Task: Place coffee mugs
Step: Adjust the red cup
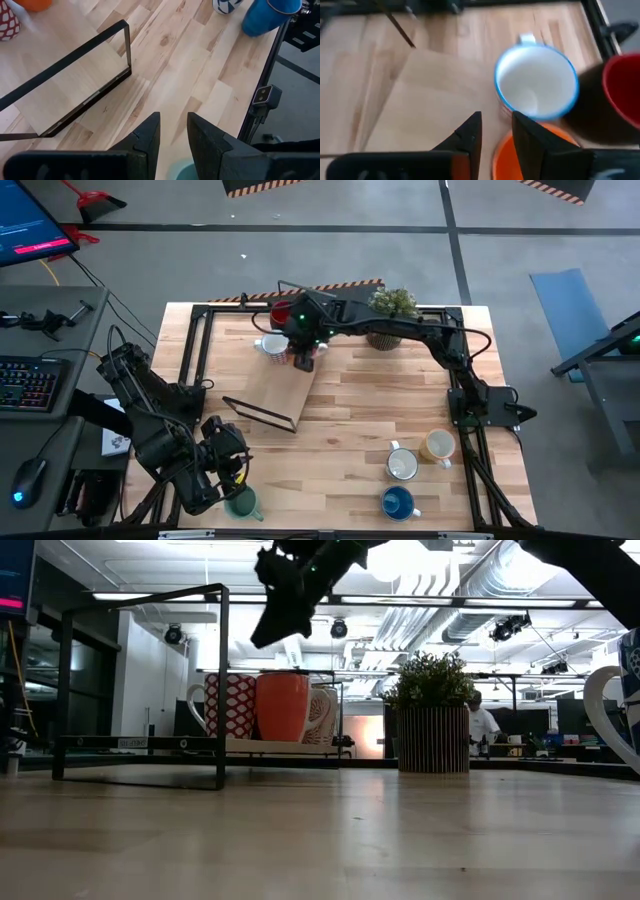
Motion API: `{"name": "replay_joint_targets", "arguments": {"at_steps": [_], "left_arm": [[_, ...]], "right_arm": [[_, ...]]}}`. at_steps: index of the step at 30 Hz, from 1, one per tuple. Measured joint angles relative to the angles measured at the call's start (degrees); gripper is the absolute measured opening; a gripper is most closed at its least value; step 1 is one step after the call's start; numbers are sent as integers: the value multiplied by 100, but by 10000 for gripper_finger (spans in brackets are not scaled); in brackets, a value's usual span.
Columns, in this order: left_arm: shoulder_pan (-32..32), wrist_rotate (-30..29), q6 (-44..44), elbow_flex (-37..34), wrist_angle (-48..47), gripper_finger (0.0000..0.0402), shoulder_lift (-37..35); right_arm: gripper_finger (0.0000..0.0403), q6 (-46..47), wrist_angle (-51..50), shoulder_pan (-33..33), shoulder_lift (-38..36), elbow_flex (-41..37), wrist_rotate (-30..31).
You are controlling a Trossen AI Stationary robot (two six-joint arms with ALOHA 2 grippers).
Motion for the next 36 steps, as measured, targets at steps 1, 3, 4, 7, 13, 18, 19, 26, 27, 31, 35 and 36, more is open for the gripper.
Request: {"name": "replay_joint_targets", "arguments": {"at_steps": [1,3,4,7,13,18,19,26,27,31,35,36], "left_arm": [[0,-7,0,0,-1,87,0],[-2,-8,0,0,1,87,0],[-2,-8,0,0,-1,87,0],[0,-10,-2,0,2,87,0],[-1,-12,-2,-2,3,87,-4],[-2,-10,-5,-2,10,87,-4],[0,-12,-4,-2,13,87,-4],[0,-11,-9,-2,19,87,-4],[-2,-11,-10,-2,19,87,-4],[0,-10,-9,-2,19,87,-4],[0,-10,-10,-2,19,87,-4],[-1,-10,-9,-2,19,87,-4]], "right_arm": [[82,-2,122,5,-1,-38,-66],[79,7,213,17,44,-49,-224],[78,13,211,19,58,-56,-272],[78,7,364,49,129,-54,-326],[78,-2,436,126,417,-54,-456],[78,-12,626,167,527,-54,-464],[77,-20,638,163,533,-54,-459],[77,-24,631,91,542,-54,-454],[77,-24,631,82,542,-54,-456],[77,-26,633,74,542,-54,-476],[77,-21,636,60,562,-54,-485],[77,-6,614,56,572,-54,-493]]}}
